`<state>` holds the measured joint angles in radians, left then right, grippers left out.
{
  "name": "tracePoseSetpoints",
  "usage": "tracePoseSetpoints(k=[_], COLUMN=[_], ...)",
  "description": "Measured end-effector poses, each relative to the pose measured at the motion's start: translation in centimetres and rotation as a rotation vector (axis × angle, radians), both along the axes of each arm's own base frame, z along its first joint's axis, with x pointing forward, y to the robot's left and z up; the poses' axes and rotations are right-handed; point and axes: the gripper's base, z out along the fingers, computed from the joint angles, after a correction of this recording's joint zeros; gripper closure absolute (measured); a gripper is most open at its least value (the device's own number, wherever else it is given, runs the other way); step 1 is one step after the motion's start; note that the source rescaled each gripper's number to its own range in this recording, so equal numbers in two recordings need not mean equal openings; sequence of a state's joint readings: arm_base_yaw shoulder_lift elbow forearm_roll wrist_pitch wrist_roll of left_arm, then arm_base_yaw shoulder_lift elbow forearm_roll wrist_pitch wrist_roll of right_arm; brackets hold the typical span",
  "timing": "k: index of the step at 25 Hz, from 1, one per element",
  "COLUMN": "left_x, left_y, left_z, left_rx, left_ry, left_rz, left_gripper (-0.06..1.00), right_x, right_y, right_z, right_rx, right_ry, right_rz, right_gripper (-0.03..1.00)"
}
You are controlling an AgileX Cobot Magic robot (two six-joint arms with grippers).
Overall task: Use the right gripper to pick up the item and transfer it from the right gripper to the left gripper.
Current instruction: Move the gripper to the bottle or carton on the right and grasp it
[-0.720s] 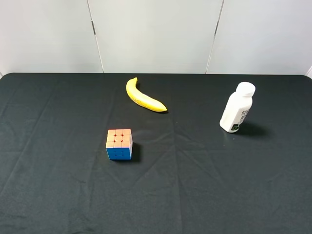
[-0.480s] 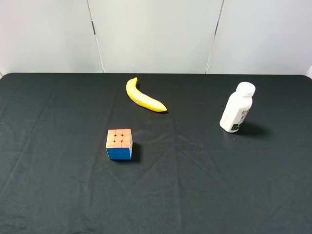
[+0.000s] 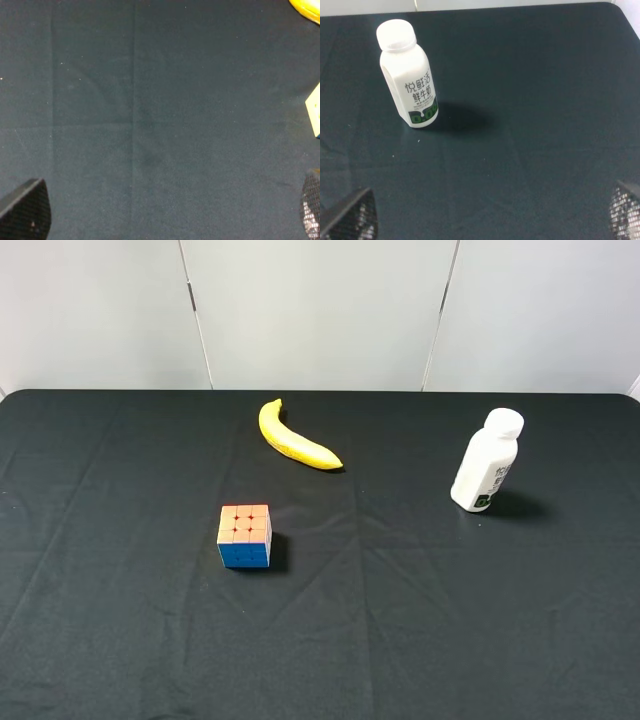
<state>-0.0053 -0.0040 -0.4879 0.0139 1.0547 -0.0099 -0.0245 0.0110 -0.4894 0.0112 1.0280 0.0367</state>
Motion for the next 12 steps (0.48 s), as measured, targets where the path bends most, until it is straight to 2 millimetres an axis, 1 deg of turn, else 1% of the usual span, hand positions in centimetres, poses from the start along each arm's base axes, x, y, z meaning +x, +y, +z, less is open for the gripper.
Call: tracePoseSetpoints(k=[12], left_x=[0.0], left_y=[0.0], left_z=[0.0], left_rx=[0.0], left_ry=[0.0], left_rz=[0.0], left_gripper=[-0.06], right_x=[0.0], right_y=[0.0], right_z=[0.0], right_rx=[0.0], right_ry=[0.0], right_rz=[0.0], right_gripper=[-0.03])
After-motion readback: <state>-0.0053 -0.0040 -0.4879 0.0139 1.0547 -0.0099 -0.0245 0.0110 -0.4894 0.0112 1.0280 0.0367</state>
